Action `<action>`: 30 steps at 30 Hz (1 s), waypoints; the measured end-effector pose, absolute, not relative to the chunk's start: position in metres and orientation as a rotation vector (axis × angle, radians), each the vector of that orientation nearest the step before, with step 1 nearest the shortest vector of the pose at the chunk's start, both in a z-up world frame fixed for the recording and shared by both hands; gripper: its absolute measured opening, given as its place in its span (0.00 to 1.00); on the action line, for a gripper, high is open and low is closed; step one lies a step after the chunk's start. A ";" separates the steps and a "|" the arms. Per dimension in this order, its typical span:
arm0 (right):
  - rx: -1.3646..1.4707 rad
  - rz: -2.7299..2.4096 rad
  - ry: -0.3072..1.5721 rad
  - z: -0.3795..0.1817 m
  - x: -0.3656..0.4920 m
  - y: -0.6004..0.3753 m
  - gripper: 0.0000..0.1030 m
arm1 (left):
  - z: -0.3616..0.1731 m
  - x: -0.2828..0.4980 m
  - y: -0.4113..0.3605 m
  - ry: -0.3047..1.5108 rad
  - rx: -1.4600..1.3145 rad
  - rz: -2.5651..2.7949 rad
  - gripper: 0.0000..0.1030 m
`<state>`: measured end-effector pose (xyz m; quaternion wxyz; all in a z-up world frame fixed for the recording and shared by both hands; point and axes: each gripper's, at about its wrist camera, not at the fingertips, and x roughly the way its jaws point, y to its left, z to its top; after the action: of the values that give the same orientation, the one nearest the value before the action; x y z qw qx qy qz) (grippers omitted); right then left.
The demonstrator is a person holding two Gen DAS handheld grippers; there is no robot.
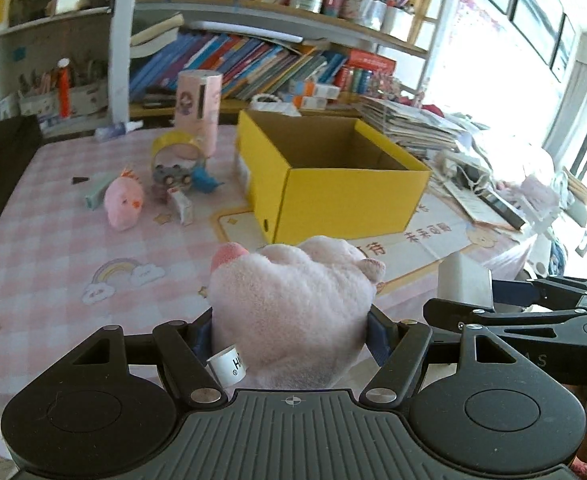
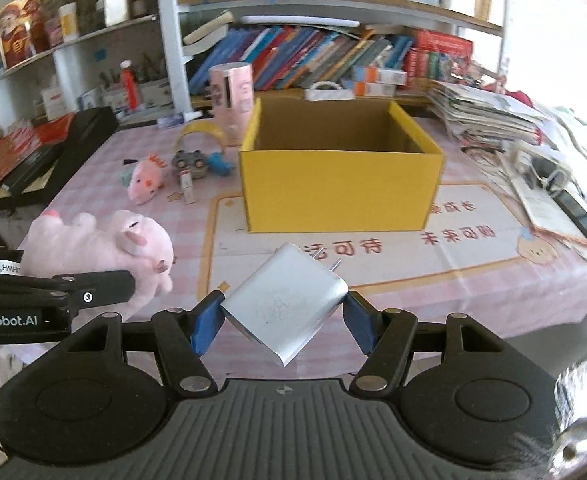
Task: Organize objects
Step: 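Carry pig in left tool and charger in right tool over the yellow box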
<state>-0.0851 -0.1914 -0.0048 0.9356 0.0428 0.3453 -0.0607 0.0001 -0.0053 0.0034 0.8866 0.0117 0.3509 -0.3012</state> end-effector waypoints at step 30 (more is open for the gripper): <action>0.196 -0.257 0.739 -0.012 -0.073 -0.266 0.61 | 0.001 0.021 -0.084 0.735 0.134 -0.736 0.69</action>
<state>-0.0725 -0.2660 -0.0124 0.9198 0.0952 0.3595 -0.1248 0.0214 -0.0840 0.0009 0.8656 0.0641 0.3508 -0.3516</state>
